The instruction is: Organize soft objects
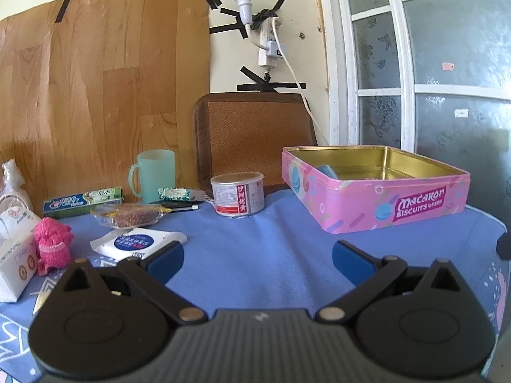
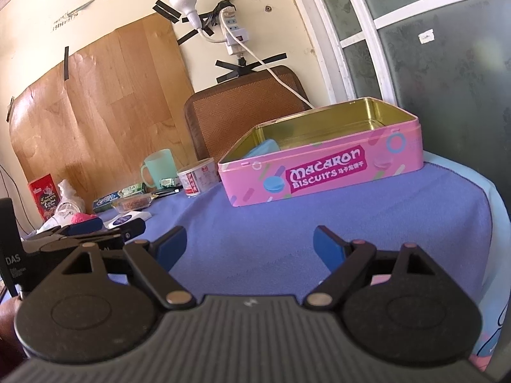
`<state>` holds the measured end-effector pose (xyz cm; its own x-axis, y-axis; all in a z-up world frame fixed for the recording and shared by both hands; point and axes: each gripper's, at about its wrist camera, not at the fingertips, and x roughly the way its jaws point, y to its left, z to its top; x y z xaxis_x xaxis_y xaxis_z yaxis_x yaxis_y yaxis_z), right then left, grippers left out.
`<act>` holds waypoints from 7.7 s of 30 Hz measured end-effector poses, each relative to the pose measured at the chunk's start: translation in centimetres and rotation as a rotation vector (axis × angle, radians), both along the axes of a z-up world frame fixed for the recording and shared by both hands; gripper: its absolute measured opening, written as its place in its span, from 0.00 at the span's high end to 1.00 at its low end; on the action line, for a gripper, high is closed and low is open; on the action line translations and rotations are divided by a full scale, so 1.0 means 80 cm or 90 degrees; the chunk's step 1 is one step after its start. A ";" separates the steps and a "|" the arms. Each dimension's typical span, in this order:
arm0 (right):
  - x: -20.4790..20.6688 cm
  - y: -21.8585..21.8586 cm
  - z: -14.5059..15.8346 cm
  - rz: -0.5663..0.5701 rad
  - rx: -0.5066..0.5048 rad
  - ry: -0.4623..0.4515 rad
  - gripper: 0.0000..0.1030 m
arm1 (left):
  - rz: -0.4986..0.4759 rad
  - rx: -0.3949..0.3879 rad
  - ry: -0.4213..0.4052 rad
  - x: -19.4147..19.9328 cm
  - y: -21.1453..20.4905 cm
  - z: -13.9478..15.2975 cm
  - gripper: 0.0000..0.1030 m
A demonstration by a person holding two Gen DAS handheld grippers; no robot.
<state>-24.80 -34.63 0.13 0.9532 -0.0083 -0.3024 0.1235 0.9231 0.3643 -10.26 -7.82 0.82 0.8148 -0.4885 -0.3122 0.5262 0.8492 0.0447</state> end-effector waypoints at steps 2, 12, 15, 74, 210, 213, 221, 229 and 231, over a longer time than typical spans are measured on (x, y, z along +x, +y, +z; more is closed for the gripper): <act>0.001 0.000 0.000 0.001 -0.002 0.003 0.14 | 0.001 -0.010 0.000 0.000 0.004 0.001 0.00; 0.049 0.009 0.014 0.046 -0.017 0.016 0.14 | 0.051 -0.017 0.000 0.010 0.070 0.018 0.00; 0.074 0.019 0.023 0.071 -0.023 0.019 0.14 | 0.102 -0.011 -0.014 0.020 0.111 0.031 0.00; 0.143 -0.014 0.038 0.135 -0.053 -0.079 0.30 | -0.219 -0.086 0.246 0.104 -0.164 0.106 0.46; 0.326 0.346 0.057 0.524 -0.316 -0.011 0.41 | 0.358 -0.225 0.090 0.058 0.258 0.009 0.37; 0.351 0.390 0.043 0.530 -0.353 0.014 0.50 | 0.351 -0.204 0.075 0.056 0.252 0.008 0.37; 0.279 0.318 0.042 0.563 -0.314 0.024 0.65 | 0.325 -0.215 0.086 0.055 0.255 0.009 0.34; 0.160 0.210 0.031 0.562 -0.258 0.026 0.62 | 0.193 -0.245 0.181 0.055 0.229 0.015 0.34; 0.152 0.194 0.026 0.537 -0.235 0.032 0.59 | 0.138 -0.253 0.205 0.049 0.209 0.020 0.34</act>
